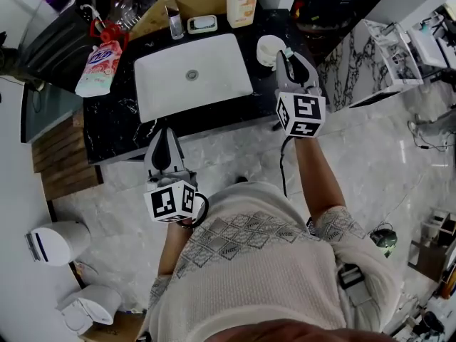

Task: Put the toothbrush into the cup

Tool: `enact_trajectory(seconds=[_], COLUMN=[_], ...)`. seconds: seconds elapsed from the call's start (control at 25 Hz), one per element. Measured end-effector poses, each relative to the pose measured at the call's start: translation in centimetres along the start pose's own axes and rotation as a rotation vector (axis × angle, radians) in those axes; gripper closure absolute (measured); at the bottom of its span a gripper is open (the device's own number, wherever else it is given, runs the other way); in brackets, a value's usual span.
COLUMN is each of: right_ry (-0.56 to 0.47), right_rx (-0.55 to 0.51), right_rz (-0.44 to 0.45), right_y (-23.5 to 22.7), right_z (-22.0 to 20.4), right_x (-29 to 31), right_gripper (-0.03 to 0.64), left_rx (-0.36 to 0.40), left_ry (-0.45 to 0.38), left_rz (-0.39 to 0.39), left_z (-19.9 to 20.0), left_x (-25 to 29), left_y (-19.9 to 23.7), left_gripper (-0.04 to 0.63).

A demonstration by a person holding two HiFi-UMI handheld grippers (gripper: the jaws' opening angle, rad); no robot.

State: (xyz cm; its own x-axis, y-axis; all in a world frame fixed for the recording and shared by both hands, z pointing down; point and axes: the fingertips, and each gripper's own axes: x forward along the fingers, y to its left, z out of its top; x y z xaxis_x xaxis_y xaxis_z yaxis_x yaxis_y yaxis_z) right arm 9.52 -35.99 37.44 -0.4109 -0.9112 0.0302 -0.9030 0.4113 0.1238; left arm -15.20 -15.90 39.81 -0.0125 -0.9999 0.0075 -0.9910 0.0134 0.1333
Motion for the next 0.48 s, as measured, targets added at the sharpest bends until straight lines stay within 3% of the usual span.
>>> enact_trajectory(seconds=[0.48], right_ry=[0.005], right_rx=[0.034], right_rz=[-0.002], right_y=[5.8], right_z=[0.8], right_x=[-9.7], right_gripper=[0.560], left_rx=[-0.014], left_ry=[0.014], left_rz=[-0.088], left_z=[0.7], left_x=[-4.8], left_y=[1.1], left_gripper=[0.595])
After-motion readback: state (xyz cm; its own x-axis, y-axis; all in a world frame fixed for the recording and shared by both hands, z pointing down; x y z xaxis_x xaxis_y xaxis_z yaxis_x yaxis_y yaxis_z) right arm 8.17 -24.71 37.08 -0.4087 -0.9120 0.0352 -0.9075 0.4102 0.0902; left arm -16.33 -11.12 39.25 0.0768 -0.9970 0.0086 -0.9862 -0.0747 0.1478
